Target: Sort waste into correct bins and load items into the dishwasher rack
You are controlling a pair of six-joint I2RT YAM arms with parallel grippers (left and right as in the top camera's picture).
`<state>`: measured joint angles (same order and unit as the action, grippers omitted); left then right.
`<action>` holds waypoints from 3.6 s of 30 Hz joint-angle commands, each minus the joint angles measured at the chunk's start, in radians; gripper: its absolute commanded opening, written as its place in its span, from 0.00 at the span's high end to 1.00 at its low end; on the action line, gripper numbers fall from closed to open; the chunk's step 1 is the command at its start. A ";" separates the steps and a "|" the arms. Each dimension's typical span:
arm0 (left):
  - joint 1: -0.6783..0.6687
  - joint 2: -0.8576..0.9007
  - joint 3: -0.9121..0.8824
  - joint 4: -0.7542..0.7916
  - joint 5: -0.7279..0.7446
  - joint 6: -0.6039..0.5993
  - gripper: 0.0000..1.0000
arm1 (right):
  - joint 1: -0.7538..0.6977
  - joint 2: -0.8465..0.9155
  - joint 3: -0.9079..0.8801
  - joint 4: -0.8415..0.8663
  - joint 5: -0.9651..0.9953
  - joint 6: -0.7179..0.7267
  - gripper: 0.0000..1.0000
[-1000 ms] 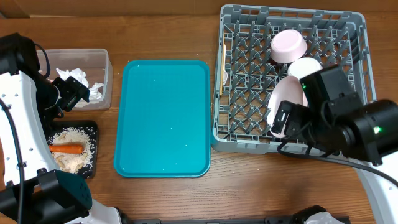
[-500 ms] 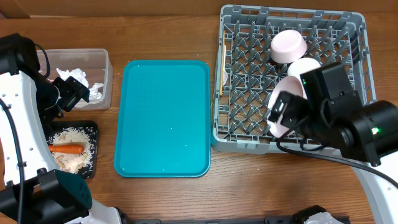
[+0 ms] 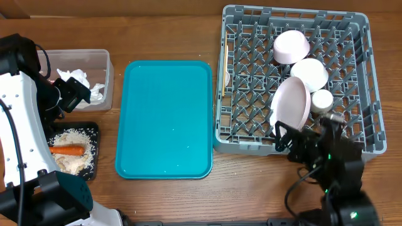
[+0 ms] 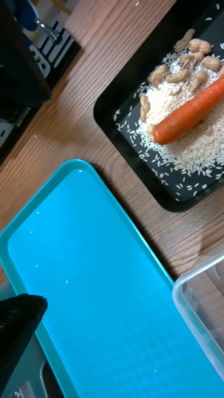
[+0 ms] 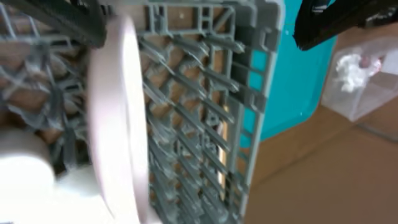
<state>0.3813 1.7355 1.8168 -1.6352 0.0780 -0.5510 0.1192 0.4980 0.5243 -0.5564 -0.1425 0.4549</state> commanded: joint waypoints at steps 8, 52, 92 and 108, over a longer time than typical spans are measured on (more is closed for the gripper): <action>-0.002 -0.002 -0.004 -0.002 0.000 -0.010 0.00 | -0.090 -0.427 -0.390 0.356 -0.077 -0.037 0.00; -0.002 -0.002 -0.004 -0.002 0.000 -0.010 0.00 | -0.122 -0.495 -0.516 0.476 0.081 -0.280 0.00; -0.435 -1.291 -1.261 1.165 0.053 0.304 0.00 | -0.122 -0.495 -0.516 0.476 0.081 -0.280 0.00; -0.434 -1.706 -1.804 1.658 0.054 0.304 0.00 | -0.122 -0.495 -0.516 0.476 0.081 -0.280 0.00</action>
<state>-0.0463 0.0753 0.0811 -0.0185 0.1234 -0.2668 0.0006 0.0113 0.0185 -0.0834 -0.0708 0.1825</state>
